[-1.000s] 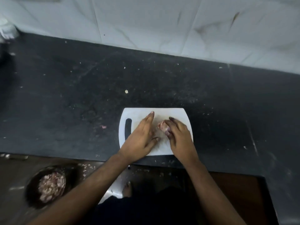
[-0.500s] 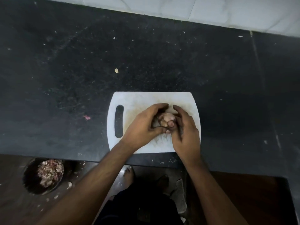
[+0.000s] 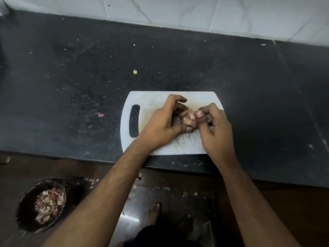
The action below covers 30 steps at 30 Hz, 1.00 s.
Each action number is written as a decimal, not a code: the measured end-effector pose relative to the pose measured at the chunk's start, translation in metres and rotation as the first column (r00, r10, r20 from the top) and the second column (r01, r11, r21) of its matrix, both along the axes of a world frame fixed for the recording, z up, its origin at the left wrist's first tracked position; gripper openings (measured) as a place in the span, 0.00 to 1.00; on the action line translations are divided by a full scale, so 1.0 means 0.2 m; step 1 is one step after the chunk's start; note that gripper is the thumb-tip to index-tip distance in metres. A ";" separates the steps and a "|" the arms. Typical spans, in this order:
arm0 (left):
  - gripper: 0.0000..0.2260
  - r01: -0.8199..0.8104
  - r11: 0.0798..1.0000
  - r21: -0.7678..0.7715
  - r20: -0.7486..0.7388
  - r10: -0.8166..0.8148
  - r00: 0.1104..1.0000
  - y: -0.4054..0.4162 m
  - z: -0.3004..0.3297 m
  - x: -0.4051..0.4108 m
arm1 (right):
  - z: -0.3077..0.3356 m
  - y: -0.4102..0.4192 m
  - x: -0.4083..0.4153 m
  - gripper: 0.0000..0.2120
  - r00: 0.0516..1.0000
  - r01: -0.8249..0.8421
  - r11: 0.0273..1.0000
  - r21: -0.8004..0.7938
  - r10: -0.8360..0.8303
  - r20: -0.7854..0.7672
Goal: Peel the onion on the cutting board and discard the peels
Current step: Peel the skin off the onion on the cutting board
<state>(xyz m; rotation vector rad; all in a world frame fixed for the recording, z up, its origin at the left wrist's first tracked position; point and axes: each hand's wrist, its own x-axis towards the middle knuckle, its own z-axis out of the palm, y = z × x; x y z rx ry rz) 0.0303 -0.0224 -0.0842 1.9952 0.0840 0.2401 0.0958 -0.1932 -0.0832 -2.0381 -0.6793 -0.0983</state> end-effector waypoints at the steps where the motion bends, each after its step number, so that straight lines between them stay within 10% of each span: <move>1: 0.30 0.001 1.000 -0.009 -0.003 -0.001 1.000 0.00 0.00 0.00 | -0.01 0.00 0.01 0.11 1.000 0.018 1.000 -0.008 -0.018 -0.010; 14: 0.24 0.024 0.999 0.045 0.076 -0.027 0.997 -0.02 0.02 -0.02 | 0.01 0.03 0.01 0.05 0.913 0.405 0.914 0.016 -0.403 -0.068; 20: 0.24 0.028 0.990 0.137 0.079 -0.039 0.996 -0.02 0.01 0.01 | 0.00 0.07 0.00 0.18 0.951 0.310 0.950 -0.035 -0.310 0.000; 30: 0.27 -0.153 0.988 0.037 0.063 0.150 0.987 0.01 -0.01 0.04 | -0.03 0.05 0.02 0.12 1.000 0.014 1.000 -0.028 -0.014 -0.009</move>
